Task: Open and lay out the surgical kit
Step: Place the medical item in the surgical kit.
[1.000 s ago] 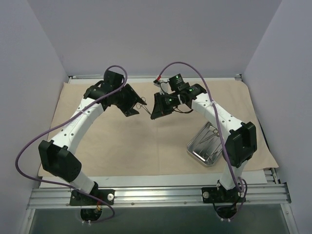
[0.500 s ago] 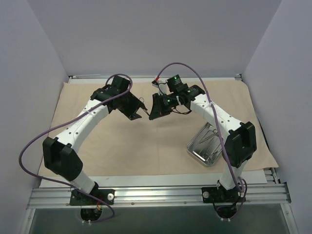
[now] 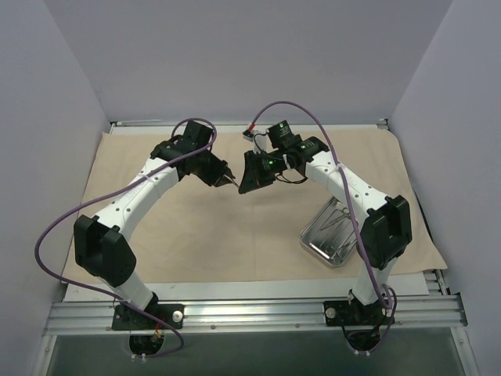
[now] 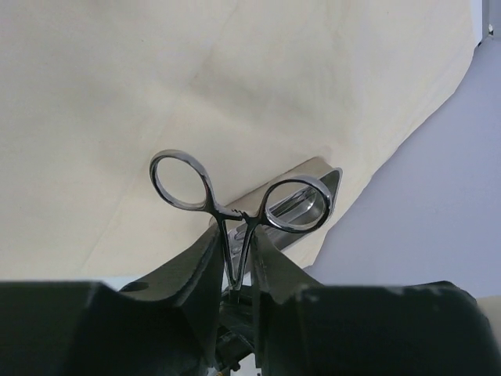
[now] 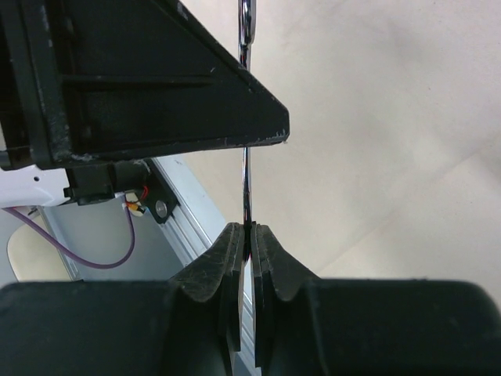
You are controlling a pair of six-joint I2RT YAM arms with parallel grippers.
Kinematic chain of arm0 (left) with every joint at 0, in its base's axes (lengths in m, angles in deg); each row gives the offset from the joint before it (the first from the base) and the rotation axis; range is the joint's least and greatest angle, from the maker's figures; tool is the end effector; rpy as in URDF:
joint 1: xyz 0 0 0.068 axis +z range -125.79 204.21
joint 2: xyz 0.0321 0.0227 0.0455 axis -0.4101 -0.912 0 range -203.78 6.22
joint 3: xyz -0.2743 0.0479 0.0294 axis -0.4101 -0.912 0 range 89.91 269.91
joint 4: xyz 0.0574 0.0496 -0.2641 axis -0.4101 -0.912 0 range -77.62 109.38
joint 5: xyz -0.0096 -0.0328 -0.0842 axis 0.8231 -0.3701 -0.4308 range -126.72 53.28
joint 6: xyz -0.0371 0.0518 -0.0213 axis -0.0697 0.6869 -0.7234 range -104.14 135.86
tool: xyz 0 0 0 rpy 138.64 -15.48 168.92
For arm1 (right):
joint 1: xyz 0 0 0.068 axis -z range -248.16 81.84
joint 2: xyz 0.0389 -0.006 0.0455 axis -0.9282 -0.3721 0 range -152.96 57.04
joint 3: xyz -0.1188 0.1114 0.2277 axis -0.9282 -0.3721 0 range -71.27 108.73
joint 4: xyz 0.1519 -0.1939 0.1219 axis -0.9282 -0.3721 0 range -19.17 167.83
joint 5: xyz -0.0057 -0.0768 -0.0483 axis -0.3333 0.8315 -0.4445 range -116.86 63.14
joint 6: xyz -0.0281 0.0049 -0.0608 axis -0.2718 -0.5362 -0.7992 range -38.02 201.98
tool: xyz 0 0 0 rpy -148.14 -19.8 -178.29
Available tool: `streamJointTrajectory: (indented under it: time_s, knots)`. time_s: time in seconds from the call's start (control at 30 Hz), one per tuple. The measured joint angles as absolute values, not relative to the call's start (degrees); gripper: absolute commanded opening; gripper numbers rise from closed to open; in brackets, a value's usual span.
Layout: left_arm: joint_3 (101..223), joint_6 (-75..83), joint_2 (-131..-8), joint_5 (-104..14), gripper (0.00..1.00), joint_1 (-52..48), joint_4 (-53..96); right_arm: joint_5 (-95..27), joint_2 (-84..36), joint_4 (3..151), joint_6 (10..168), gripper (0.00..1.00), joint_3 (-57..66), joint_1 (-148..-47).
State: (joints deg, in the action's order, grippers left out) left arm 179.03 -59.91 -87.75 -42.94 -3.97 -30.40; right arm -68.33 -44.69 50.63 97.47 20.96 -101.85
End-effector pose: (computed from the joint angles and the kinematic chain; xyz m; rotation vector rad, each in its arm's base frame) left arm 0.3284 -0.1826 0.3184 -1.0617 2.5255 -0.7794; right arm 0.3400 0.2694 0.3274 -0.7870 2.1793 1.2589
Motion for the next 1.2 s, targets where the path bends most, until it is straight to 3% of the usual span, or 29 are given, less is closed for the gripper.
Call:
streamJointTrajectory:
  time_s: [0.13, 0.2, 0.27, 0.3, 0.4, 0.5, 0.73, 0.97, 1.07, 1.2]
  knots:
    - [179.5, -59.8, -88.4, -42.5, 0.04, -4.1, -30.2, -68.4, -44.7, 50.7, 97.1, 0.00, 21.0, -101.9]
    - [179.8, -59.7, -88.6, -42.2, 0.02, -4.3, -30.4, -68.4, -44.7, 50.7, 97.0, 0.01, 21.0, -101.9]
    - [180.2, -59.5, -88.6, -41.8, 0.02, -4.3, -30.9, -68.4, -44.7, 50.8, 96.9, 0.22, 21.0, -101.9]
    - [180.7, -59.3, -88.8, -41.5, 0.02, -4.3, -31.3, -68.4, -44.7, 50.8, 96.9, 0.43, 21.0, -101.9]
    - [182.8, -58.4, -90.3, -40.1, 0.02, -4.1, -32.4, -67.9, -44.7, 49.7, 96.7, 0.62, 21.5, -101.5]
    - [185.0, -57.2, -91.9, -38.6, 0.02, -3.5, -34.6, -65.6, -44.7, 47.8, 96.5, 0.70, 23.2, -100.3]
    - [190.0, -55.3, -95.8, -33.5, 0.02, 3.4, -43.4, -51.1, -43.5, 40.9, 95.6, 0.71, 30.2, -92.1]
    - [194.1, -57.5, -102.6, -28.3, 0.02, 15.5, -49.8, -44.0, -36.6, 38.7, 96.5, 0.71, 22.8, -87.3]
    - [201.0, -57.6, -109.2, -26.4, 0.02, 19.1, -52.6, -43.1, -36.6, 38.2, 96.0, 0.71, 21.8, -87.8]
    - [219.6, -58.2, -122.7, -22.7, 0.02, 22.5, -55.5, -42.0, -38.0, 37.4, 94.6, 0.71, 22.3, -87.5]
